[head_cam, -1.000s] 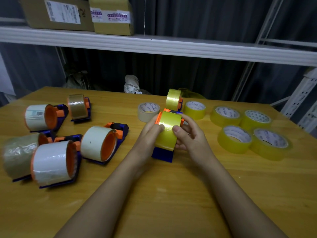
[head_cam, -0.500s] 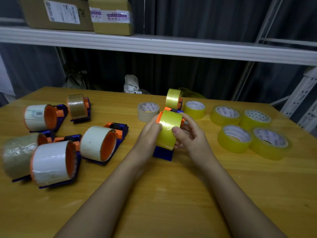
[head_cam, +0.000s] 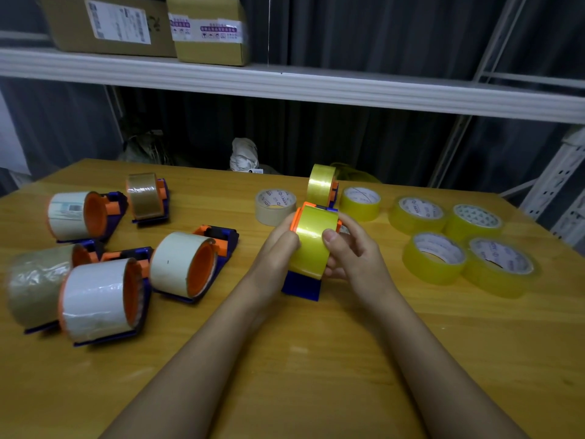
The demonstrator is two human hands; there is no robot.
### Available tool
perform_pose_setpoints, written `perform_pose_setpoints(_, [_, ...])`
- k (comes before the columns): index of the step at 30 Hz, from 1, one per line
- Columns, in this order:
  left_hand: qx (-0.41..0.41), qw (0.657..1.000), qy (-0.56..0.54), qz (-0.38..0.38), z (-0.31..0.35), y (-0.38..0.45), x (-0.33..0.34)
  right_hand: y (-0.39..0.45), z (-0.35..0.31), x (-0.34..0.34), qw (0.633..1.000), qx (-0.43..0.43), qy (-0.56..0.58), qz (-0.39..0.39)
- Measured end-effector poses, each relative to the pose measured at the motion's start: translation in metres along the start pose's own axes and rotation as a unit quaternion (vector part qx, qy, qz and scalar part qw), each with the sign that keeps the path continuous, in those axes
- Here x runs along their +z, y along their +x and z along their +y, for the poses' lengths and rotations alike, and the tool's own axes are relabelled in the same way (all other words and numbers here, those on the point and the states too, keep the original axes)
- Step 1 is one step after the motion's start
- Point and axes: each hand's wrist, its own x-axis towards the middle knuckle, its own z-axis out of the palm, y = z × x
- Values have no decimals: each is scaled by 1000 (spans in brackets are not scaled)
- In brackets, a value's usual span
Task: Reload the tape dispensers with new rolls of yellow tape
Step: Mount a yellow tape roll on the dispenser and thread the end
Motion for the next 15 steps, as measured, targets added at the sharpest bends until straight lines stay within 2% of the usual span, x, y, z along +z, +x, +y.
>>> perform_pose_setpoints(11, [18, 999, 37, 12, 6, -3, 5, -6, -3, 1, 998, -61, -21, -18])
perform_pose_setpoints(15, [7, 999, 42, 27, 8, -1, 7, -3, 0, 0, 999, -44, -3, -23])
